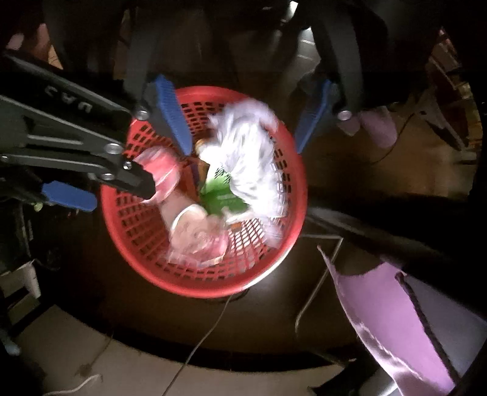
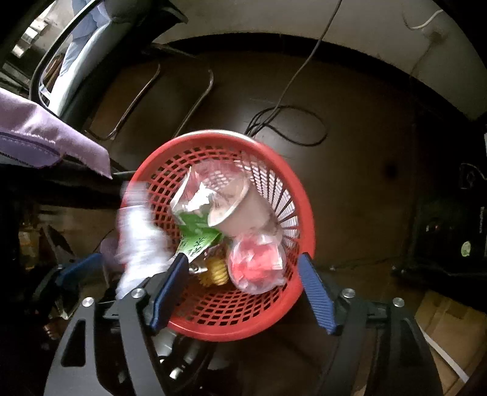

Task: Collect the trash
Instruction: 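Open the right tool to drop the cup while the left tool drops the plastic bag, then raise both open tools away from the basket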

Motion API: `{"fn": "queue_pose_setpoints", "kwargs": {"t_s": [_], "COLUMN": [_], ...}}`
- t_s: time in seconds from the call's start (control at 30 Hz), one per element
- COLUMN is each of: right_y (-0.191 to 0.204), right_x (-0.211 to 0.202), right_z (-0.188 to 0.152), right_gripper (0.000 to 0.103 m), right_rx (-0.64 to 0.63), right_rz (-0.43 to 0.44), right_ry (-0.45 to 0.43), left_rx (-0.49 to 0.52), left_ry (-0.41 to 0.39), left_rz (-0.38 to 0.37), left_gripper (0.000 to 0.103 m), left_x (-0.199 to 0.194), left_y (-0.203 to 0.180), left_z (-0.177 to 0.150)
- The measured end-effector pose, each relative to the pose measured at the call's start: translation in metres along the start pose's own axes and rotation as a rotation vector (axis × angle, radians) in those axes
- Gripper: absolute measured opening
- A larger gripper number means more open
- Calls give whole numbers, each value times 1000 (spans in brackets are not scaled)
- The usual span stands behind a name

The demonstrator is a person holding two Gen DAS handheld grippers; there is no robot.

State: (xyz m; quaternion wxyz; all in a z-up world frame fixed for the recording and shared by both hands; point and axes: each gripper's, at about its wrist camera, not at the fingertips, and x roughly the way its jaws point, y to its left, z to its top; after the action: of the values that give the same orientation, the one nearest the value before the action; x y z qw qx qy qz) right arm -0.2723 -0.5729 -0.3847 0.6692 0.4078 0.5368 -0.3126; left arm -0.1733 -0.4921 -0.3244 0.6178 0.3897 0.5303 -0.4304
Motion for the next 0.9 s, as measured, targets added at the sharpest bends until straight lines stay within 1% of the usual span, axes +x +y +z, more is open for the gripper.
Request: {"fn": "queue_pose_setpoints", "kwargs": {"t_s": [0.07, 0.3, 0.5, 0.63, 0.8, 0.9], "right_y": [-2, -9, -13, -14, -12, -10], "right_x": [-2, -14, -29, -48, -72, -83], "right_z": [-1, -8, -17, -24, -38, -47], "right_gripper": [74, 74, 74, 80, 81, 82], "right_rx": [5, 18, 21, 19, 4, -2], "right_rz": [4, 9, -5, -9, -23, -29], "right_ry": [-1, -14, -28, -58, -87, -101], "left_rx": [7, -5, -3, -12, -26, -24], "left_ry": [3, -1, -37, -61, -90, -111], "left_rz": [-10, -12, -5, -5, -5, -1], "left_gripper": [74, 74, 74, 74, 74, 76], "left_x": [-3, -13, -29, -43, -63, -74], "left_y": [-1, -1, -2, -1, 2, 3], "left_z": [0, -3, -12, -20, -33, -41]}}
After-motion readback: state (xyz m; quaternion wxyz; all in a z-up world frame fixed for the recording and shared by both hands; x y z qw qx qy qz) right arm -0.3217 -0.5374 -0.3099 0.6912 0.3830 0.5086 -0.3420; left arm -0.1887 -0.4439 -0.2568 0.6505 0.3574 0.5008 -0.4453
